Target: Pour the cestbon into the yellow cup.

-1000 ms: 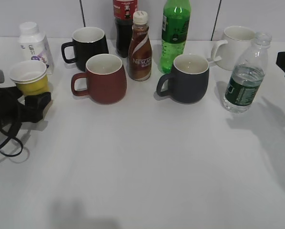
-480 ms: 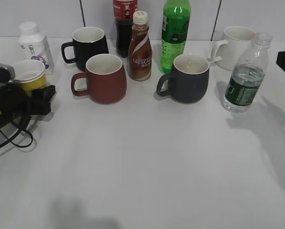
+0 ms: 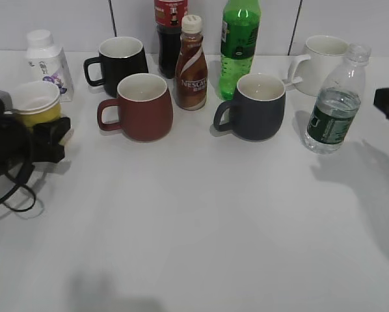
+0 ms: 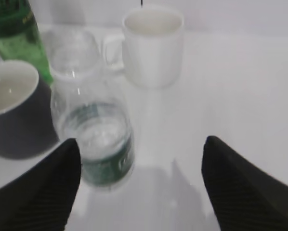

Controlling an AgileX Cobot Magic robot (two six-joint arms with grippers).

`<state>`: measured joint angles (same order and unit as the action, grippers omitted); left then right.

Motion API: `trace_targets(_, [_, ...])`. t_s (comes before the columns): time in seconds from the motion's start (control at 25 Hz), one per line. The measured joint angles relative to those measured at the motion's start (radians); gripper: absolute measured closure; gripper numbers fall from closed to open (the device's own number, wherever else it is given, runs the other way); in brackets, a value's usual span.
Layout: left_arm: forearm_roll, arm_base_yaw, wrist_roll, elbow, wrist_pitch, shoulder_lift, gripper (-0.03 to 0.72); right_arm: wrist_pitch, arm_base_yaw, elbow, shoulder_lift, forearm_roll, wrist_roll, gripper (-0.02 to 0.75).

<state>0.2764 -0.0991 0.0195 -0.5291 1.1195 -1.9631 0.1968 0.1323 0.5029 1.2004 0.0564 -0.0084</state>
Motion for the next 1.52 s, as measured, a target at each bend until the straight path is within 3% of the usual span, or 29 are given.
trace_targets(0.16, [0.078, 0.000, 0.009, 0.088, 0.027, 0.104, 0.291, -0.033, 0.046, -0.033, 0.000, 0.000, 0.043, 0.152])
trace_targets(0.32, [0.198, 0.000, 0.110, 0.155, 0.040, 0.195, 0.293, 0.057, 0.119, -0.117, 0.000, -0.001, 0.046, 0.152])
trace_targets(0.56, [0.365, -0.026, 0.206, 0.164, 0.082, 0.252, 0.293, 0.364, 0.135, -0.212, 0.132, -0.002, 0.046, 0.152])
trace_targets(0.92, [0.388, -0.199, 0.215, 0.164, 0.083, 0.253, 0.293, 0.953, 0.135, -0.214, 0.571, 0.002, 0.038, 0.135])
trace_targets(1.2, [0.394, -0.287, 0.215, 0.140, 0.083, 0.253, 0.293, 0.995, 0.136, -0.143, 0.735, 0.014, 0.036, 0.132])
trace_targets(1.52, [0.399, -0.300, 0.215, 0.077, 0.086, 0.253, 0.293, 0.996, 0.136, -0.010, 0.740, 0.080, 0.001, 0.132])
